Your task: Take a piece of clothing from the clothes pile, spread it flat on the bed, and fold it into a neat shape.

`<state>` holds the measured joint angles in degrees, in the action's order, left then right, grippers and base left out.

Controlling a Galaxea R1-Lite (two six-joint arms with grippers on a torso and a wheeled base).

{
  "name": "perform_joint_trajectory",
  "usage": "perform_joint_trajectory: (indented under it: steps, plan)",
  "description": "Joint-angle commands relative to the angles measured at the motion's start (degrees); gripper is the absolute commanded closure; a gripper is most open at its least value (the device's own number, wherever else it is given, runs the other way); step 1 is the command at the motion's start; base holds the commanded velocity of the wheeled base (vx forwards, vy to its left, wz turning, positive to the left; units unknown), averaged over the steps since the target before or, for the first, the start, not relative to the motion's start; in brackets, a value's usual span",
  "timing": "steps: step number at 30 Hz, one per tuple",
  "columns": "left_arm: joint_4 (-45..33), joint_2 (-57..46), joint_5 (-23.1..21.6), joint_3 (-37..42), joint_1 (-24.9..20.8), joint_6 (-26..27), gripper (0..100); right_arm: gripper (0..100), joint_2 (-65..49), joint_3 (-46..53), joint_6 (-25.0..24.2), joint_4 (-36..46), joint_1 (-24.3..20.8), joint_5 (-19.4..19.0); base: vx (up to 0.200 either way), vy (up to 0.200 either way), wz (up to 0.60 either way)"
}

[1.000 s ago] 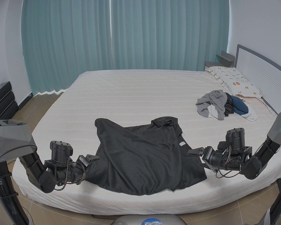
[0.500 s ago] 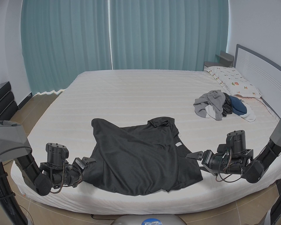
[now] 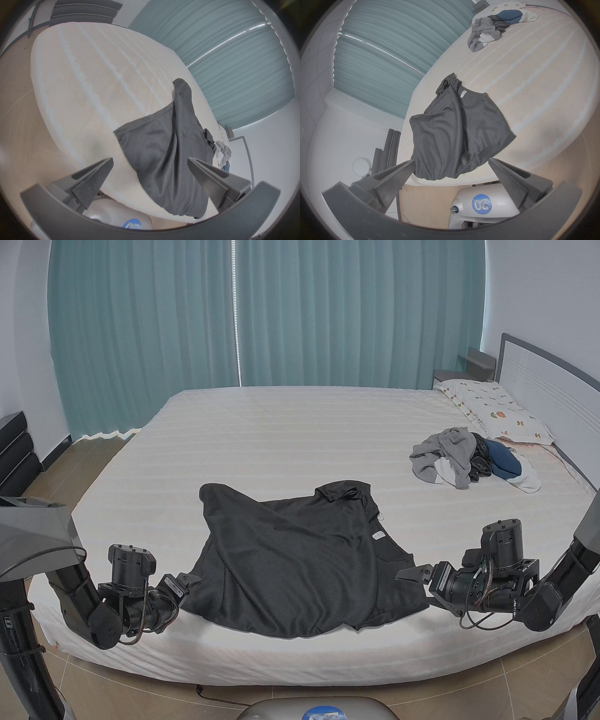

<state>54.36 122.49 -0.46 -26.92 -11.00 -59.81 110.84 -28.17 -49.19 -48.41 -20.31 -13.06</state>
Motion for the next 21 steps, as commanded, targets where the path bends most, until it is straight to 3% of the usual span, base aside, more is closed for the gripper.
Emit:
perform_joint_trajectory:
  steps: [1, 8, 9, 21]
  plan:
    - [-0.13, 4.95, 0.99, -3.23, 0.01, 0.48, 0, 0, 0.34, -0.13, -0.03, -0.02, 0.01, -0.13, 0.0, 0.0, 0.0]
    - [-0.31, 7.41, 3.63, -6.57, 1.24, 4.17, 0, 0, 1.84, -0.48, -0.03, -0.11, 0.18, -0.04, 0.0, 0.0, 0.0]
    - [-0.31, 7.59, 3.89, -6.66, 1.42, 4.17, 100, 0, 2.01, -0.57, 0.06, -0.11, 0.27, 0.05, 0.0, 0.0, 0.0]
    - [-0.48, 5.21, 4.15, -4.9, 4.14, 5.23, 100, 0, 5.0, -1.18, 1.29, 0.42, 2.64, 0.22, 0.0, 0.0, 0.0]
